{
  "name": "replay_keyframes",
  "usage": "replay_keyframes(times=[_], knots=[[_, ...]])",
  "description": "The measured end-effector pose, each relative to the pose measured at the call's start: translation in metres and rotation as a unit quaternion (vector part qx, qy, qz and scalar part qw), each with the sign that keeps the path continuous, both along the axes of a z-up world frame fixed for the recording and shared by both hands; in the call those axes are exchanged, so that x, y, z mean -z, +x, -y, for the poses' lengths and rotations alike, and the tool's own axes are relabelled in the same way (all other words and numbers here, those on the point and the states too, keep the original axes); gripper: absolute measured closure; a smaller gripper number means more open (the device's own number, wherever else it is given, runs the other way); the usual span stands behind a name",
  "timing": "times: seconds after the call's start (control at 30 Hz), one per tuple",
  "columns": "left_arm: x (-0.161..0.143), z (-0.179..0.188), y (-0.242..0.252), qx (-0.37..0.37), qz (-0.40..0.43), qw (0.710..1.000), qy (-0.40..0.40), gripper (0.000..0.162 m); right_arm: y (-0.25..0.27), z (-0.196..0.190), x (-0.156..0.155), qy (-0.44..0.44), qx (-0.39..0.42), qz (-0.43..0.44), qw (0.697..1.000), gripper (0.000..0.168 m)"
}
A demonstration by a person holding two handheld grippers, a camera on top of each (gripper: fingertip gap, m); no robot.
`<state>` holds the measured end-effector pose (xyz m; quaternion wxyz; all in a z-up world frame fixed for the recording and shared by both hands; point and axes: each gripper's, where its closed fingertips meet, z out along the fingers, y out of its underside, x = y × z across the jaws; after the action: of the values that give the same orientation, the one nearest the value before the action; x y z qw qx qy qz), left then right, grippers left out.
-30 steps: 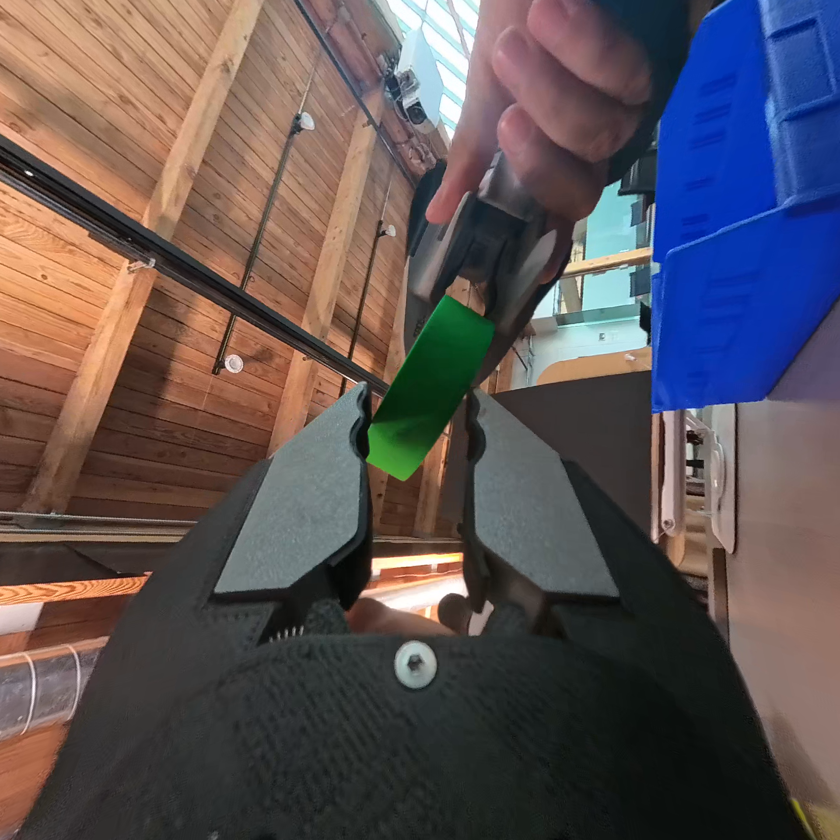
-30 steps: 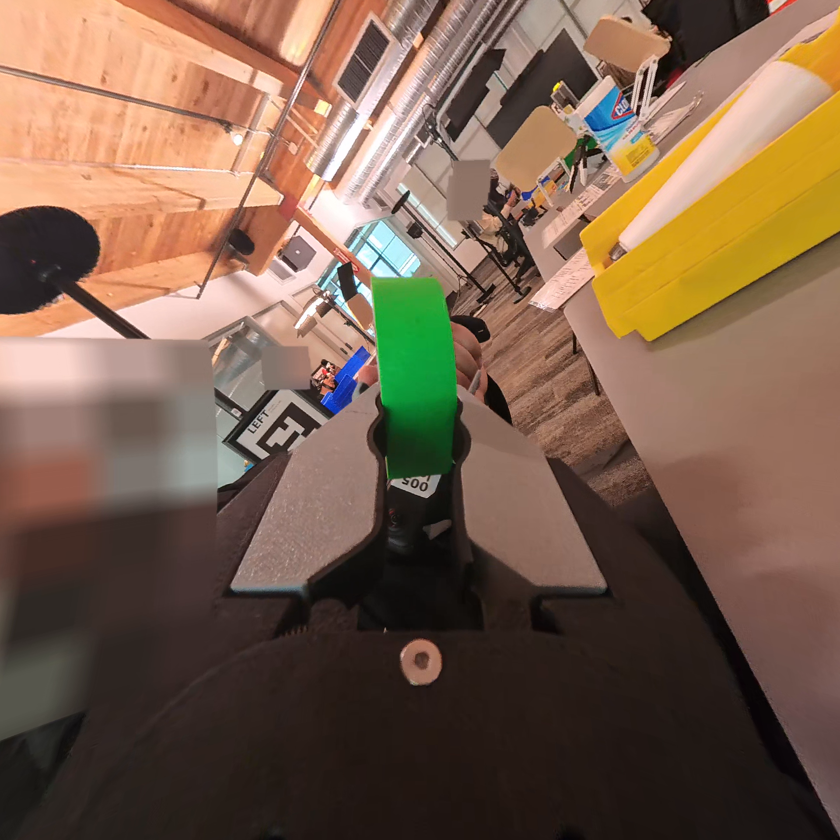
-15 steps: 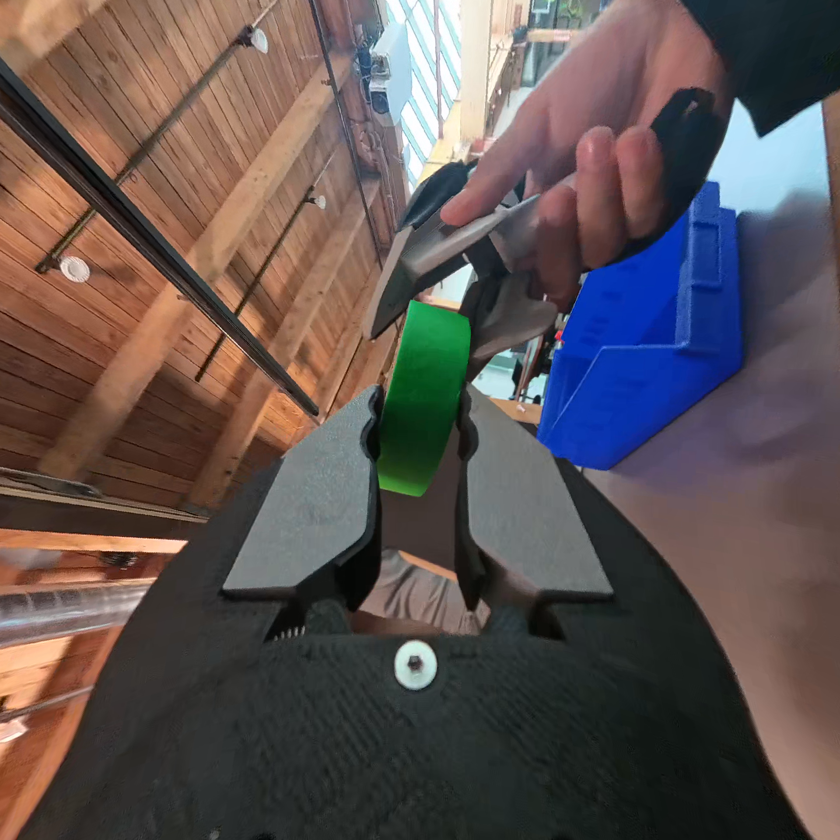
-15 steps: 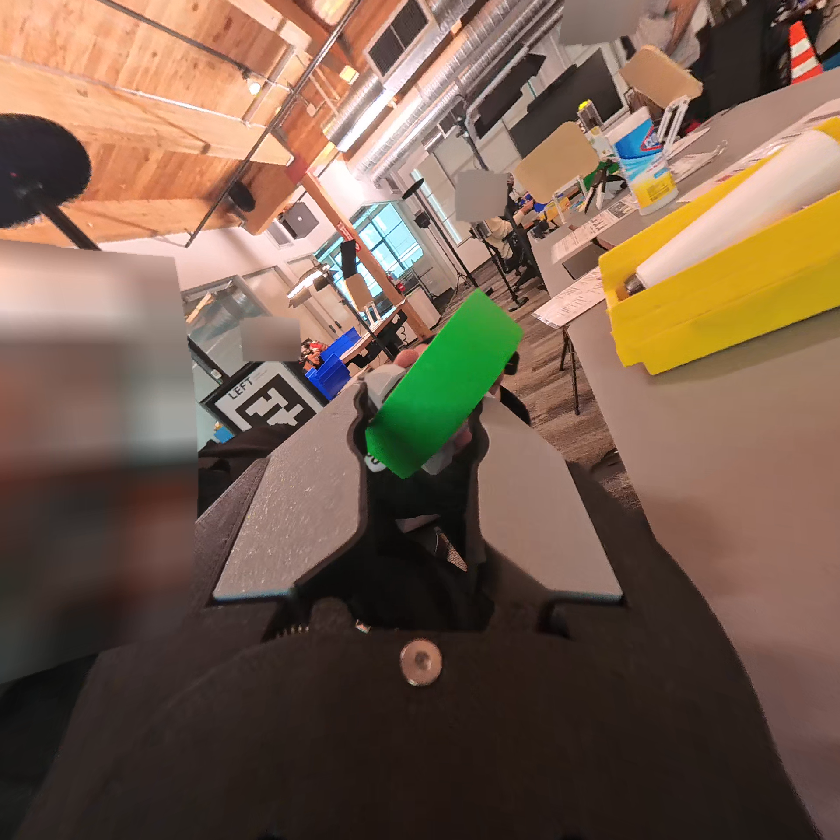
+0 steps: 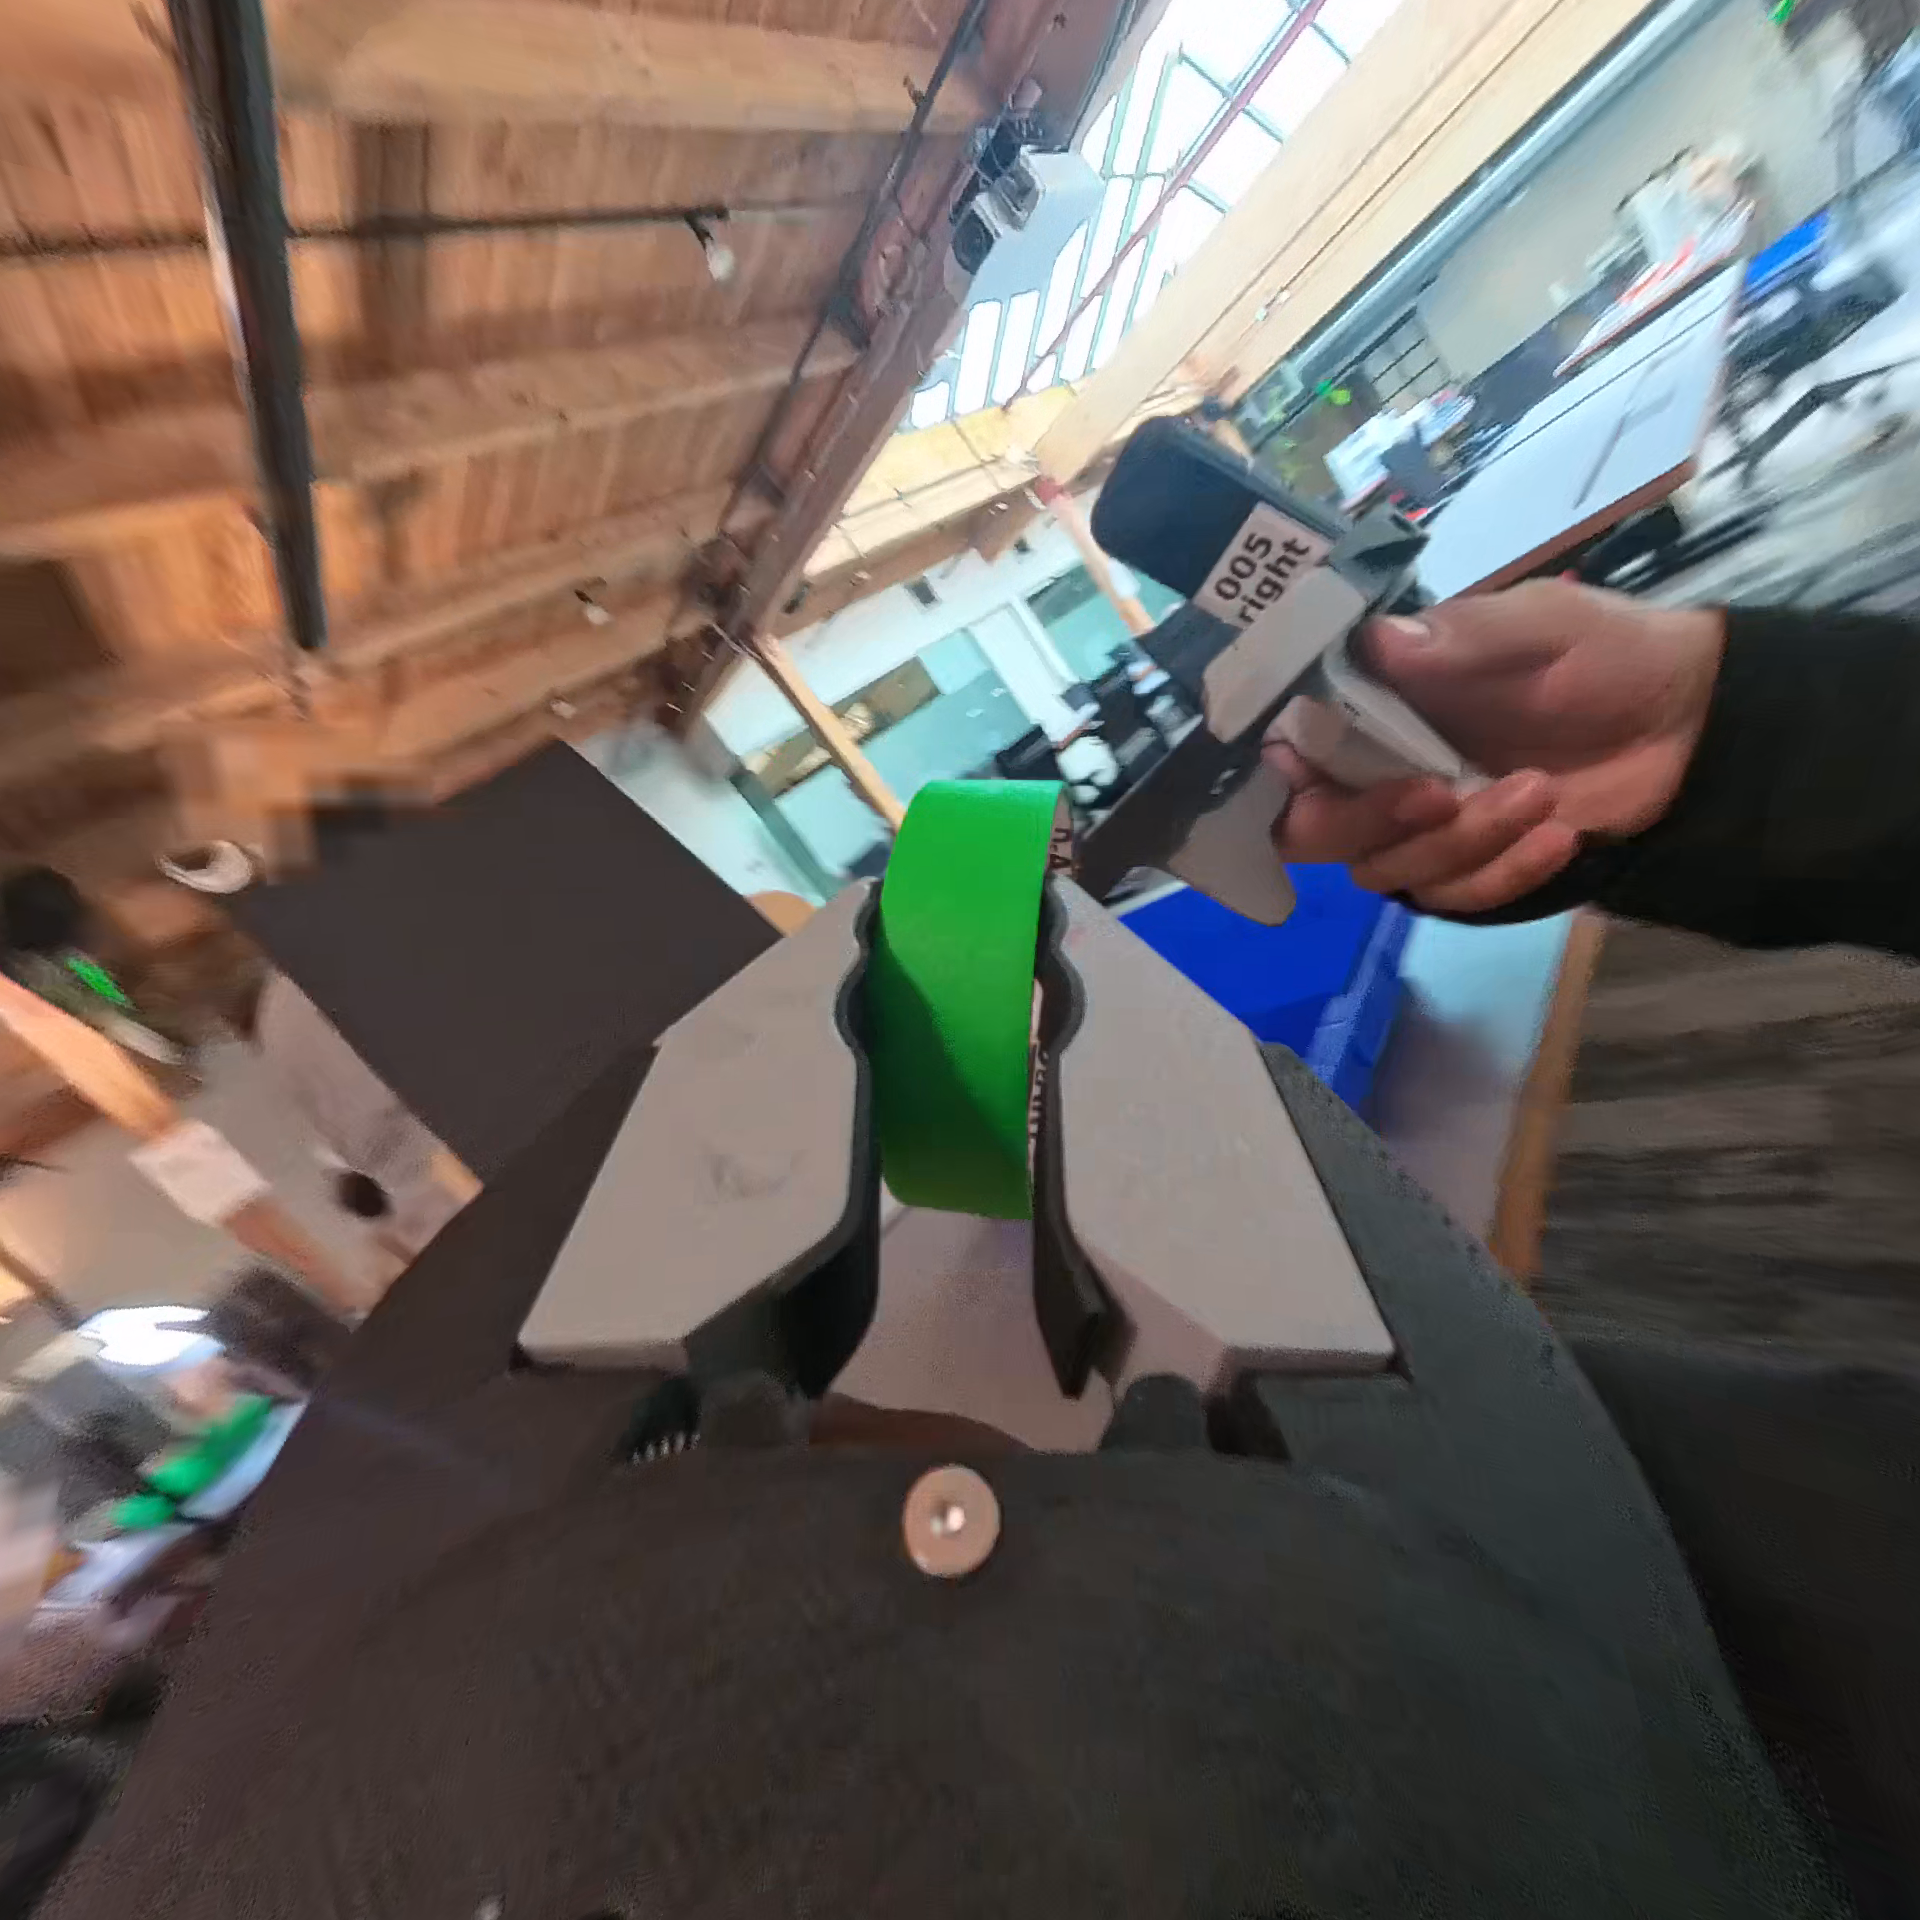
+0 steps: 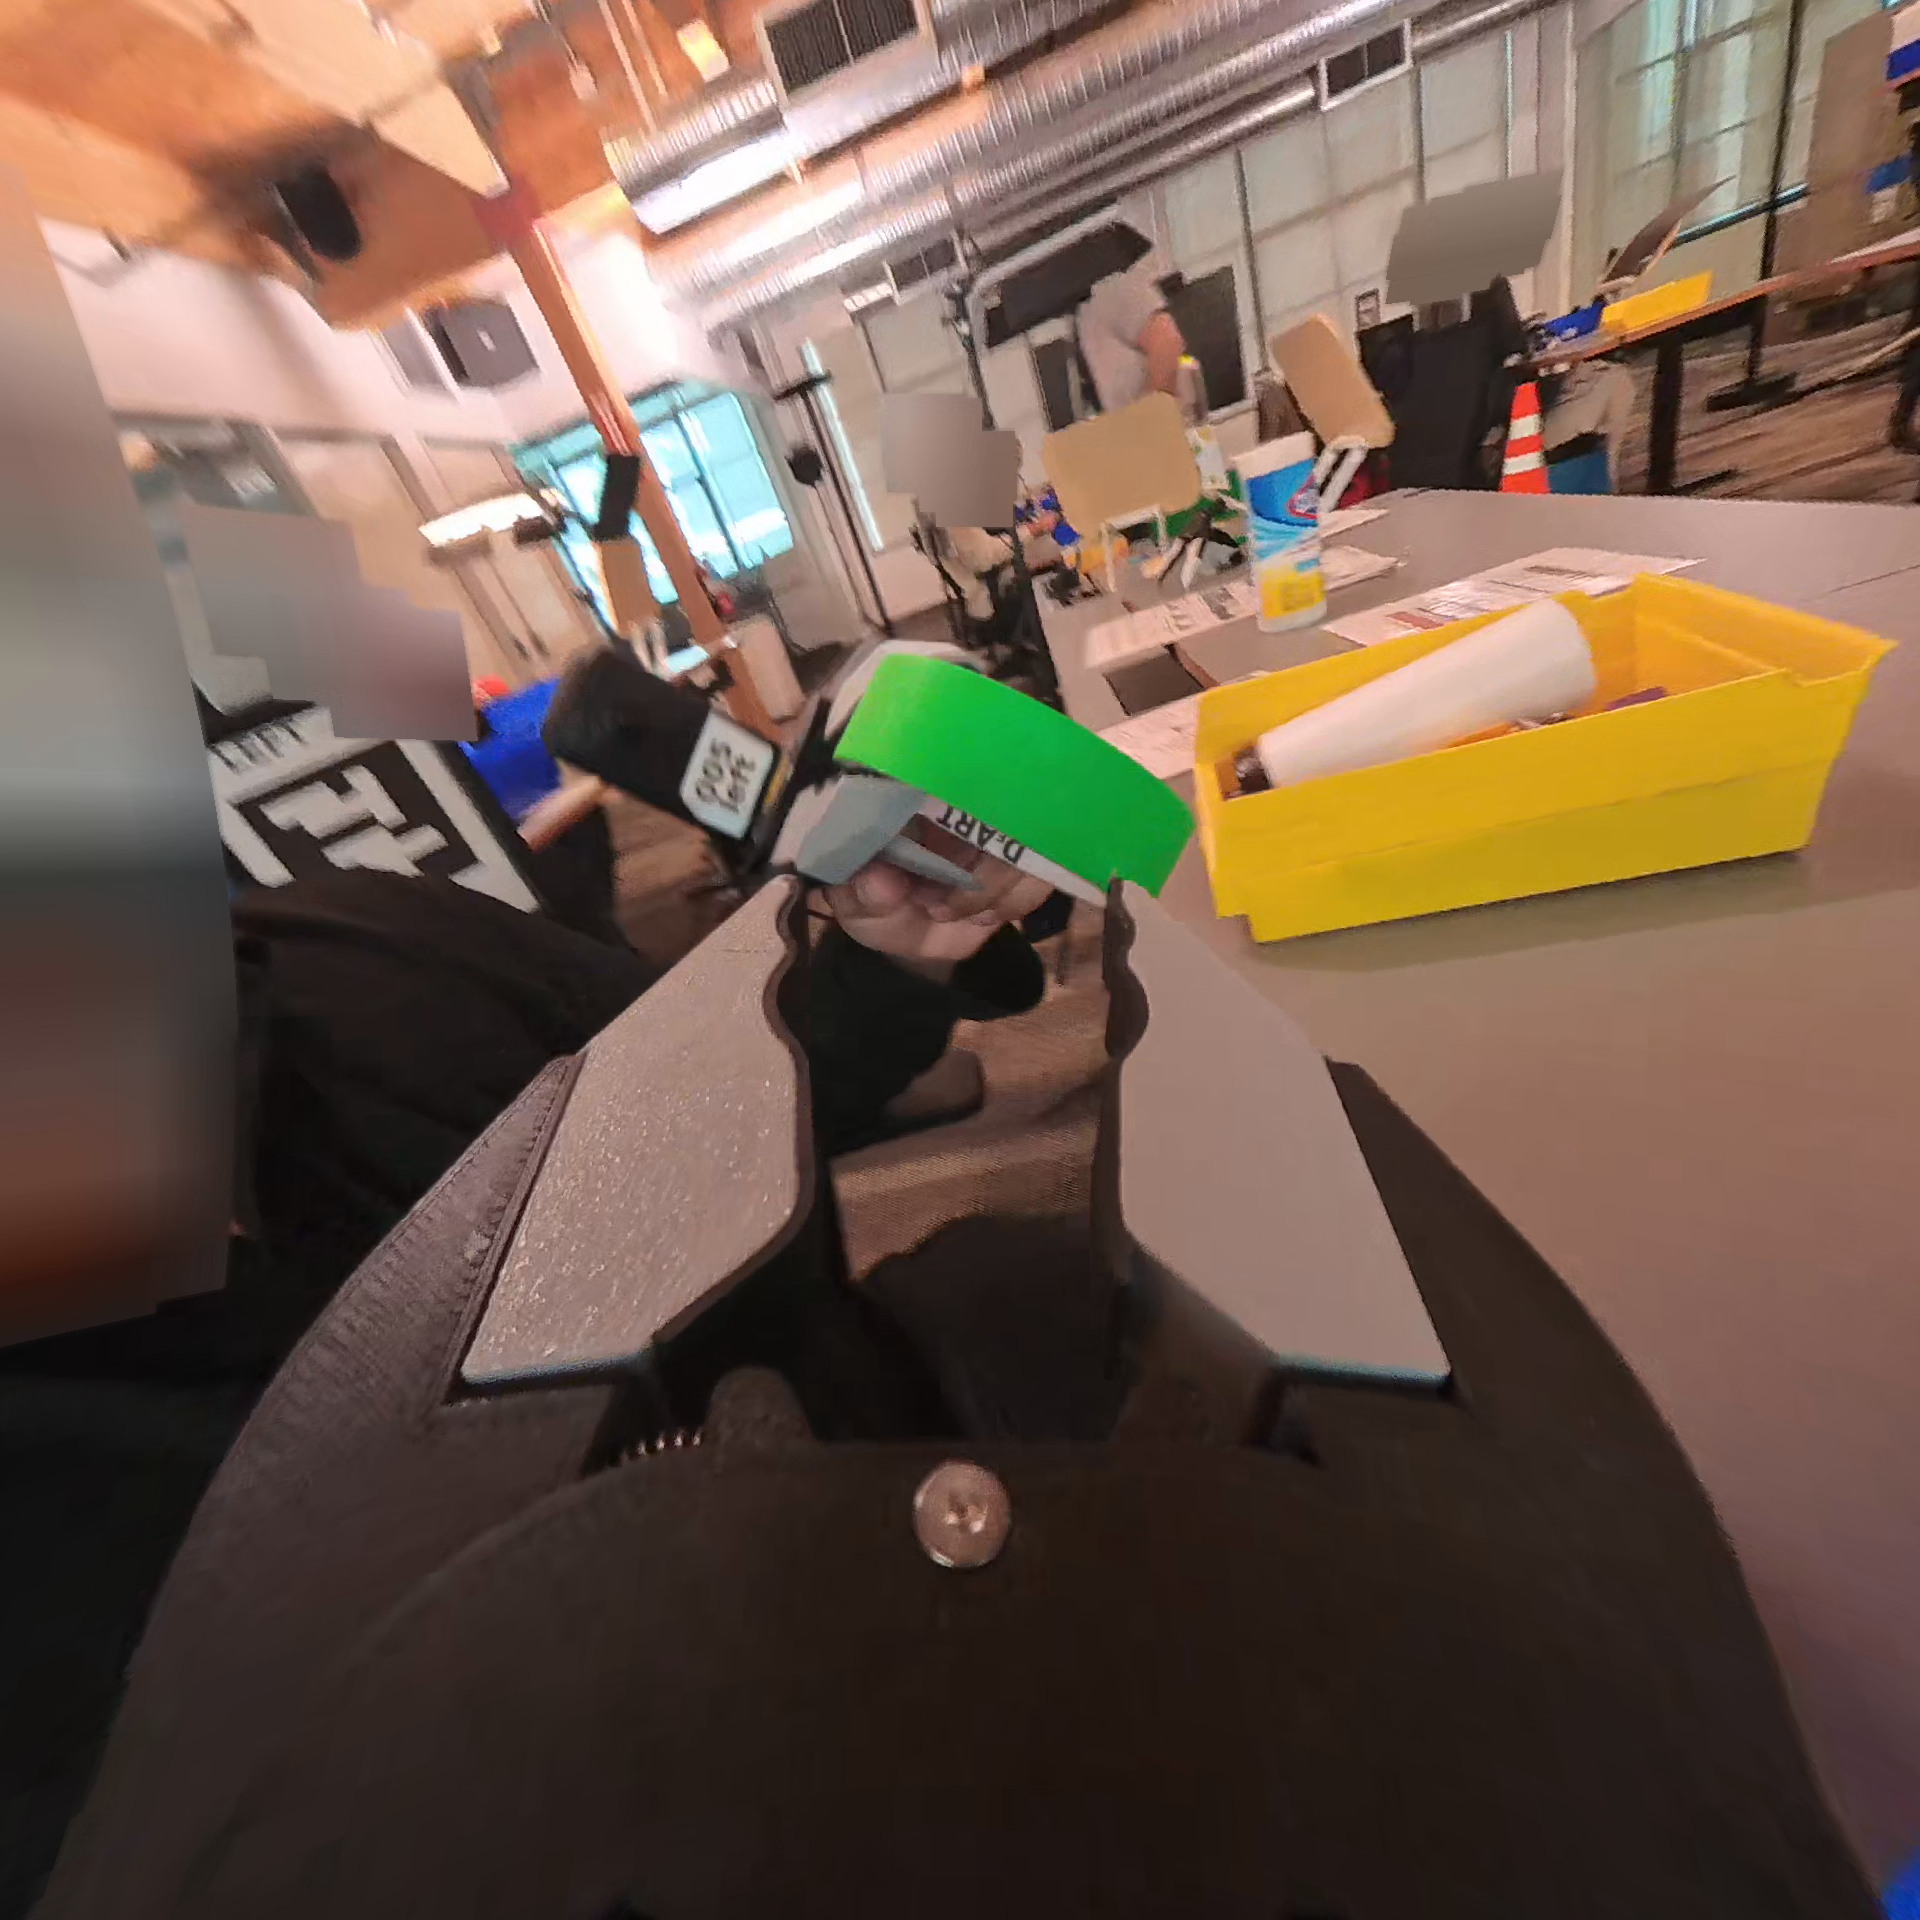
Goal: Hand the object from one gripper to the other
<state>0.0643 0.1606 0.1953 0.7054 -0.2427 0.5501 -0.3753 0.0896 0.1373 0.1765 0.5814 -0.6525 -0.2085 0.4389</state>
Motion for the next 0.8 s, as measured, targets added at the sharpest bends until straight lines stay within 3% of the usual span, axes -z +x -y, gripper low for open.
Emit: replay_keyframes(times=[0.03,0.2,0.37,0.4,0.43,0.63,0.8], knots=[[0.002,0.000,0.001,0.027,-0.016,0.999,-0.035,0.136,-0.002,-0.001,0.002,0.011,0.011,0.023,1.000,0.113],[0.003,0.013,0.000,0.185,-0.072,0.955,-0.222,0.136,-0.007,0.002,0.001,0.067,0.053,0.105,0.991,0.110],[0.014,0.035,0.005,0.252,-0.118,0.921,-0.272,0.136,-0.025,0.001,0.013,0.103,0.055,0.185,0.976,0.120],[0.015,0.036,0.007,0.254,-0.123,0.917,-0.282,0.136,-0.028,0.001,0.015,0.110,0.057,0.201,0.972,0.123],[0.016,0.035,0.007,0.254,-0.123,0.916,-0.285,0.135,-0.030,0.003,0.015,0.118,0.052,0.211,0.969,0.141],[0.019,0.035,0.007,0.262,-0.146,0.905,-0.300,0.135,-0.028,0.003,0.012,0.124,0.073,0.227,0.963,0.142],[0.022,0.016,0.007,0.201,-0.153,0.924,-0.287,0.134,-0.012,-0.002,0.004,0.120,0.107,0.207,0.965,0.142]])
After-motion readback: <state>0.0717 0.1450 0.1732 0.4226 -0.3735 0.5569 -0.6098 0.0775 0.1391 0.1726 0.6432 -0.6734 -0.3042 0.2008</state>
